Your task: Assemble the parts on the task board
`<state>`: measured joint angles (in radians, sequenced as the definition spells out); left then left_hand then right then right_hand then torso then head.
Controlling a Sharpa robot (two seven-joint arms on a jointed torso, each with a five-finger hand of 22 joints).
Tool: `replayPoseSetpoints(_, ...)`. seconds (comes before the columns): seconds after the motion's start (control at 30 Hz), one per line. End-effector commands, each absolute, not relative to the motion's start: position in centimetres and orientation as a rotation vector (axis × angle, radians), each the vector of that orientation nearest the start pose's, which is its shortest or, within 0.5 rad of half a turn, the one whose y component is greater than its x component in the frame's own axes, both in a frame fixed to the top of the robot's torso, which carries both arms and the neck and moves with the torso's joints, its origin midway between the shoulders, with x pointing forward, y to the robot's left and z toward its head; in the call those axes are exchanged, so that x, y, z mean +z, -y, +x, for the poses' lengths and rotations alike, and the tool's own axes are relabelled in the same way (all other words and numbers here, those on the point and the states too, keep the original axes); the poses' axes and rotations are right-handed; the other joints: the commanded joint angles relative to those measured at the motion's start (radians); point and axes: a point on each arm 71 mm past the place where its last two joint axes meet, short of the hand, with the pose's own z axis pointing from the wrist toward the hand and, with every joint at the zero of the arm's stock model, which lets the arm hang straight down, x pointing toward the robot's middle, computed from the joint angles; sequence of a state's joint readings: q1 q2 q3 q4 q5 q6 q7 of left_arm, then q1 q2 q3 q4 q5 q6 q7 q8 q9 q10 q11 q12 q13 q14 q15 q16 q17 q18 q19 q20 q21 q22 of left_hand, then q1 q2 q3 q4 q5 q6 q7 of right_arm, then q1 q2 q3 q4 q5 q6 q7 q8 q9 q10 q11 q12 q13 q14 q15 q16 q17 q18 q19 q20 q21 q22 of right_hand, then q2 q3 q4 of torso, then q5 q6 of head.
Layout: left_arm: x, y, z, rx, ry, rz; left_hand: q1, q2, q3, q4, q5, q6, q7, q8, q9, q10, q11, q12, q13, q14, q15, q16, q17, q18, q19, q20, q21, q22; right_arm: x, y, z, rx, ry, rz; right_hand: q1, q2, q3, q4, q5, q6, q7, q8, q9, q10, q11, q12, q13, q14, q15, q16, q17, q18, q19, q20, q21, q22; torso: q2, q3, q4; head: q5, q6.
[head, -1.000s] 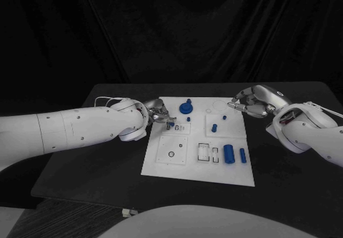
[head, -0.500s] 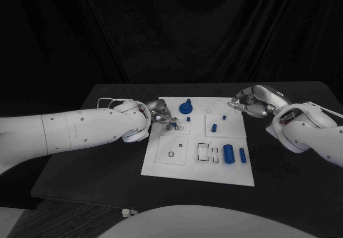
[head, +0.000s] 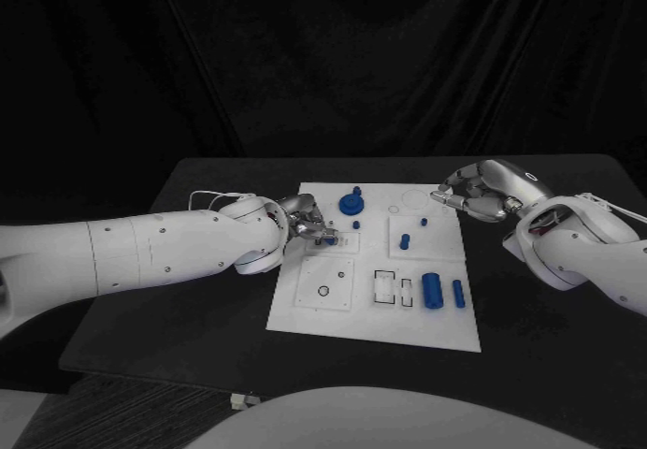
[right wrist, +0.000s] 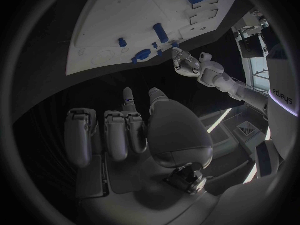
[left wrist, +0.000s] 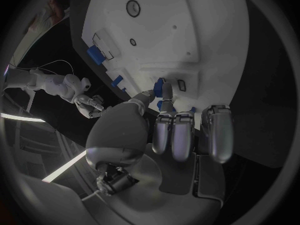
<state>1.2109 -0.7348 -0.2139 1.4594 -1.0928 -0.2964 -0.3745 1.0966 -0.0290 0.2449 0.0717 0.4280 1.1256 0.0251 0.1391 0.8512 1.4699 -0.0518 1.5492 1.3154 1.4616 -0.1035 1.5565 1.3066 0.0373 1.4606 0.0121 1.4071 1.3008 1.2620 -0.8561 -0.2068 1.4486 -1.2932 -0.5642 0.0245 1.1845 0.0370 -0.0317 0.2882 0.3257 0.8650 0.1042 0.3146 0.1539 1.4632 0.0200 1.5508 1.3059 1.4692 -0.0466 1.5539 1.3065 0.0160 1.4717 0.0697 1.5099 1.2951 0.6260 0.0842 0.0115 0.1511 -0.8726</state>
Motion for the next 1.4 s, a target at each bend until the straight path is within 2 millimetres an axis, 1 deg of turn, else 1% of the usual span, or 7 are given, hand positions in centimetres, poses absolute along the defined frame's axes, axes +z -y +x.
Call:
replayPoseSetpoints(0.03,-26.08,-18.49,47.42,-0.524,-2.036,-0.249,-0.007,-0.002,0.072,0.000,0.026,0.002,-0.004,-0.018,0.006,0.101,-0.002,0.022,0.255,0.103,-0.002,-0.006,0.241,0.002,0.038,-0.005,-0.017,0.216,-20.00,23.38,48.76,0.672,-1.514,-0.035,0.021,0.004,-0.001,-0.002,0.031,0.010,0.003,0.000,0.015,0.108,0.007,0.020,0.265,0.102,0.010,0.017,0.264,0.006,0.056,0.003,-0.014,0.247,0.000,-0.0003,0.0001,0.000,0.000)
replayPoseSetpoints(0.2,-26.11,-18.48,47.54,-0.526,-2.029,-0.250,-0.007,-0.002,0.072,0.000,0.026,0.002,-0.004,-0.018,0.006,0.101,-0.002,0.022,0.255,0.103,-0.002,-0.006,0.241,0.002,0.039,-0.005,-0.017,0.217,-19.99,23.44,48.74,0.672,-1.512,-0.035,0.022,0.004,-0.001,-0.002,0.034,0.010,0.003,0.000,0.015,0.108,0.007,0.020,0.265,0.102,0.010,0.017,0.264,0.006,0.056,0.003,-0.014,0.247,0.000,-0.0007,0.0007,-0.005,0.000)
replayPoseSetpoints(0.47,-26.09,-18.59,47.63,-0.528,-2.017,-0.255,-0.007,-0.002,0.072,0.000,0.027,0.001,-0.004,-0.018,0.006,0.101,-0.002,0.022,0.255,0.103,-0.002,-0.006,0.240,0.002,0.038,-0.005,-0.017,0.216,-19.98,23.50,48.74,0.671,-1.511,-0.035,0.022,0.004,-0.001,-0.002,0.034,0.010,0.003,0.000,0.015,0.108,0.007,0.020,0.265,0.102,0.010,0.017,0.264,0.006,0.056,0.003,-0.014,0.247,0.001,-0.0002,-0.0006,-0.003,0.000)
replayPoseSetpoints(0.8,-26.14,-18.52,47.79,-0.531,-2.009,-0.255,-0.008,-0.002,0.072,0.002,0.023,-0.001,-0.004,-0.019,0.006,0.101,-0.001,0.022,0.255,0.103,-0.002,-0.007,0.240,0.003,0.038,-0.004,-0.019,0.216,-20.02,23.46,48.72,0.673,-1.511,-0.035,0.022,0.004,-0.001,-0.002,0.034,0.010,0.003,0.000,0.015,0.108,0.007,0.020,0.265,0.102,0.010,0.017,0.264,0.006,0.056,0.003,-0.014,0.247,0.001,-0.0003,0.0007,-0.004,0.000)
replayPoseSetpoints(1.03,-26.40,-18.45,47.76,-0.527,-2.027,-0.248,-0.012,-0.004,0.068,0.007,0.008,-0.005,-0.002,-0.020,0.007,0.101,0.000,0.022,0.255,0.102,0.000,-0.009,0.237,0.003,0.037,-0.003,-0.022,0.215,-20.04,23.50,48.69,0.672,-1.512,-0.034,0.022,0.003,-0.001,-0.002,0.037,0.010,0.003,-0.001,0.015,0.108,0.007,0.020,0.265,0.102,0.010,0.017,0.264,0.005,0.057,0.003,-0.013,0.248,0.002,-0.0009,0.0014,-0.008,0.000)
replayPoseSetpoints(1.27,-26.56,-18.49,47.70,-0.523,-2.038,-0.246,-0.014,-0.006,0.066,0.010,0.002,-0.008,-0.001,-0.021,0.007,0.101,0.001,0.022,0.255,0.102,0.000,-0.012,0.233,0.004,0.036,-0.003,-0.026,0.214,-20.08,23.55,48.68,0.671,-1.513,-0.034,0.022,0.003,-0.001,-0.002,0.037,0.010,0.003,-0.001,0.015,0.108,0.007,0.020,0.265,0.102,0.010,0.017,0.264,0.005,0.057,0.003,-0.013,0.248,0.001,-0.0008,0.0001,-0.005,0.000)
replayPoseSetpoints(1.4,-26.59,-18.51,47.70,-0.523,-2.039,-0.246,-0.020,-0.009,0.059,0.016,-0.017,-0.011,0.000,-0.022,0.008,0.101,0.002,0.022,0.255,0.101,0.001,-0.014,0.231,0.004,0.035,-0.001,-0.029,0.213,-20.13,23.52,48.67,0.672,-1.515,-0.034,0.022,0.003,-0.001,-0.002,0.037,0.010,0.003,-0.001,0.015,0.108,0.007,0.020,0.265,0.102,0.010,0.017,0.264,0.005,0.057,0.003,-0.013,0.248,0.001,-0.0003,0.0002,-0.006,0.000)
